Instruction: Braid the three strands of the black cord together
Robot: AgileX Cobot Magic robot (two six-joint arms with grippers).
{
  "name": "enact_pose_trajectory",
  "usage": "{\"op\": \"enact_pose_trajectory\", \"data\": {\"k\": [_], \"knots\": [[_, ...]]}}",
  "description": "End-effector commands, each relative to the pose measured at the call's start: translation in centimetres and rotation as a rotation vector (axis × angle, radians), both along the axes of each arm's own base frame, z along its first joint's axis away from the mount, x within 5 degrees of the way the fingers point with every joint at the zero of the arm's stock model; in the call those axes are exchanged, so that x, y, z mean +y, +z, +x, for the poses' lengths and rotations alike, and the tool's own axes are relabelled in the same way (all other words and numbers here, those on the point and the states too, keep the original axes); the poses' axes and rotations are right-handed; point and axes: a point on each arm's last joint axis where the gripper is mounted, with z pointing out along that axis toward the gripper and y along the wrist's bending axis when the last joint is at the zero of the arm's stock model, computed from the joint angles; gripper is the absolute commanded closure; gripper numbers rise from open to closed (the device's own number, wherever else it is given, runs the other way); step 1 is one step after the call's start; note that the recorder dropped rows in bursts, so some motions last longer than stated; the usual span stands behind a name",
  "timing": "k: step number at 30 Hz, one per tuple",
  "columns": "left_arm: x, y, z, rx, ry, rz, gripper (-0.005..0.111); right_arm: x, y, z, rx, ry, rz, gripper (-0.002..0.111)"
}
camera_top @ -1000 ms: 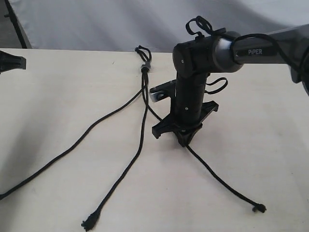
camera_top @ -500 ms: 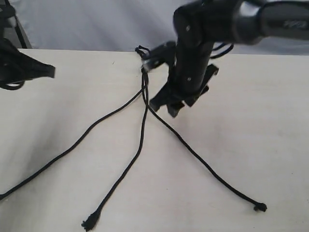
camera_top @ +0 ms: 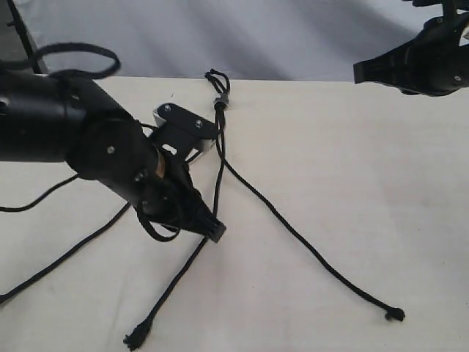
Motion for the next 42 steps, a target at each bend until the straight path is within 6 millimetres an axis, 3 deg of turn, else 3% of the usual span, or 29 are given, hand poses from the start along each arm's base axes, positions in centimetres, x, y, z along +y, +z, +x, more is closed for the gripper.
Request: {"op": "enact_pose_trajectory", "data": {"k": [1, 7, 12, 16, 20, 25, 29, 34, 36, 42], "knots": [[-1.7, -2.6, -0.3, 0.058, -0.002, 0.003, 0.056, -0.6, 0.1, 0.2, -0.054, -0.022, 0.012, 0.109], [-3.3, -5.8, -0.8, 0.103, -0.047, 0.032, 0.060, -0.6, 0.1, 0.2, -0.057, -0.022, 0.012, 0.109], [-3.1, -6.4, -0.9, 0.117, -0.065, 0.070, 0.106, -0.6, 0.1, 0.2, -0.059, -0.022, 0.012, 0.109], [-3.1, -6.3, -0.8, 0.106, -0.085, 0.078, 0.107, -0.6, 0.1, 0.2, -0.059, -0.022, 0.012, 0.109], [-2.4, -4.0, -0.3, 0.017, -0.136, 0.122, 0.107, -0.6, 0.1, 0.2, -0.057, -0.022, 0.012, 0.109], [1.2, 0.6, 2.3, -0.122, -0.008, 0.138, 0.107, -0.6, 0.1, 0.2, -0.056, -0.022, 0.012, 0.109], [5.5, 1.9, 4.2, -0.167, 0.104, 0.164, 0.107, -0.6, 0.1, 0.2, -0.056, -0.022, 0.012, 0.109], [10.8, 0.0, 6.2, -0.107, 0.265, 0.194, 0.107, -0.6, 0.1, 0.2, -0.058, -0.022, 0.012, 0.109], [12.0, -1.1, 6.7, -0.085, 0.296, 0.199, 0.107, -0.6, 0.1, 0.2, -0.058, -0.022, 0.012, 0.109], [12.8, -5.4, 7.4, 0.016, 0.304, 0.230, 0.107, -0.6, 0.1, 0.2, -0.058, -0.022, 0.012, 0.109]]}}
